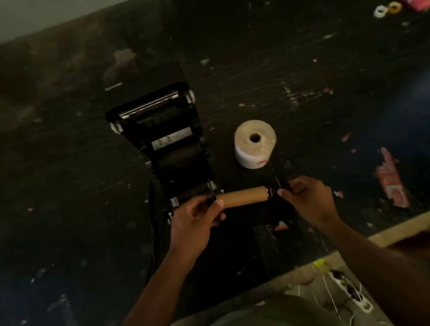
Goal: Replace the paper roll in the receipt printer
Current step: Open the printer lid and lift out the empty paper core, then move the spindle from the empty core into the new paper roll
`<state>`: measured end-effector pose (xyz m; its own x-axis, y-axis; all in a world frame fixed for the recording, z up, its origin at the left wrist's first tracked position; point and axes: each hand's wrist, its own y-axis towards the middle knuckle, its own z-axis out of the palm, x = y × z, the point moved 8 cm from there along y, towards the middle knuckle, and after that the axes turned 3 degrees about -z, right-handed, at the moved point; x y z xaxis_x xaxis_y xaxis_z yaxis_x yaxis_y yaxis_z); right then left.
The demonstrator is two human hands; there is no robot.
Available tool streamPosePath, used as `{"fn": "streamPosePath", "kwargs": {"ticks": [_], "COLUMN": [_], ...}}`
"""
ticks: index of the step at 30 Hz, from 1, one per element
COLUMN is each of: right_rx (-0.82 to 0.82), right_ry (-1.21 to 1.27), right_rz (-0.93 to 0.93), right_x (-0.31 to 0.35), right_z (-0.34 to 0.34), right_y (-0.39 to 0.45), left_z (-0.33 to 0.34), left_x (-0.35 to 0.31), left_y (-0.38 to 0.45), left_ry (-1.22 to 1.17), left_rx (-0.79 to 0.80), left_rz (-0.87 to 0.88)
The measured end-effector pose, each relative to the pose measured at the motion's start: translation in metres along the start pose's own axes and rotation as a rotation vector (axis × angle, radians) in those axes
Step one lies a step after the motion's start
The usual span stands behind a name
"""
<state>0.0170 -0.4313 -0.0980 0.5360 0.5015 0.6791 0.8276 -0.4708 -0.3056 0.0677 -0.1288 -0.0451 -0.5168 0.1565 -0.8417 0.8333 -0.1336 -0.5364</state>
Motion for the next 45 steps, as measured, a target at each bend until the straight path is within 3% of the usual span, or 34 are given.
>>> {"fn": "streamPosePath", "kwargs": {"ticks": [4, 6, 8, 11, 13, 17, 22, 25, 30, 33, 39, 42, 45], "right_rx": [0.034, -0.045, -0.103, 0.237, 0.373, 0.258, 0.178, 0.125, 0.043, -0.013, -0.005, 0.057, 0.038], "right_ry": [-0.232, -0.218, 0.096, 0.790, 0.887, 0.937, 0.899, 0.852, 0.876, 0.864, 0.836, 0.837, 0.807], "right_rz": [-0.025, -0.052, 0.002, 0.224, 0.207, 0.242, 0.278, 0.315, 0.353, 0.376, 0.377, 0.355, 0.370], "right_x": [-0.023, -0.020, -0.019, -0.015, -0.009, -0.037, -0.069, -0.075, -0.078, -0.081, -0.080, -0.076, -0.080], "right_z": [-0.002, -0.014, -0.027, -0.008, -0.005, -0.022, -0.036, -0.038, -0.033, -0.032, -0.026, -0.020, -0.024], "right_y": [0.008, 0.008, 0.003, -0.012, -0.021, -0.017, -0.009, -0.006, 0.002, 0.009, 0.018, 0.020, 0.025], "left_z": [0.041, 0.056, 0.066, 0.080, 0.090, 0.092, 0.107, 0.120, 0.118, 0.117, 0.141, 0.150, 0.142], "left_x": [0.006, 0.009, 0.009, 0.010, 0.011, 0.012, 0.012, 0.019, 0.032, 0.032, 0.022, 0.026, 0.035], "left_y": [0.003, 0.007, 0.011, 0.015, 0.016, 0.020, 0.026, 0.036, 0.049, 0.051, 0.049, 0.058, 0.067], "left_ry": [0.068, 0.068, 0.086, 0.101, 0.098, 0.195, 0.601, 0.613, 0.470, 0.567, 0.719, 0.598, 0.547], "left_rx": [0.043, 0.047, 0.045, 0.051, 0.084, 0.042, 0.003, -0.020, -0.192, -0.264, -0.093, 0.076, 0.075], "left_rz": [-0.023, -0.042, -0.056, -0.077, -0.082, -0.016, 0.142, 0.091, -0.026, -0.015, 0.268, 0.224, 0.147]}}
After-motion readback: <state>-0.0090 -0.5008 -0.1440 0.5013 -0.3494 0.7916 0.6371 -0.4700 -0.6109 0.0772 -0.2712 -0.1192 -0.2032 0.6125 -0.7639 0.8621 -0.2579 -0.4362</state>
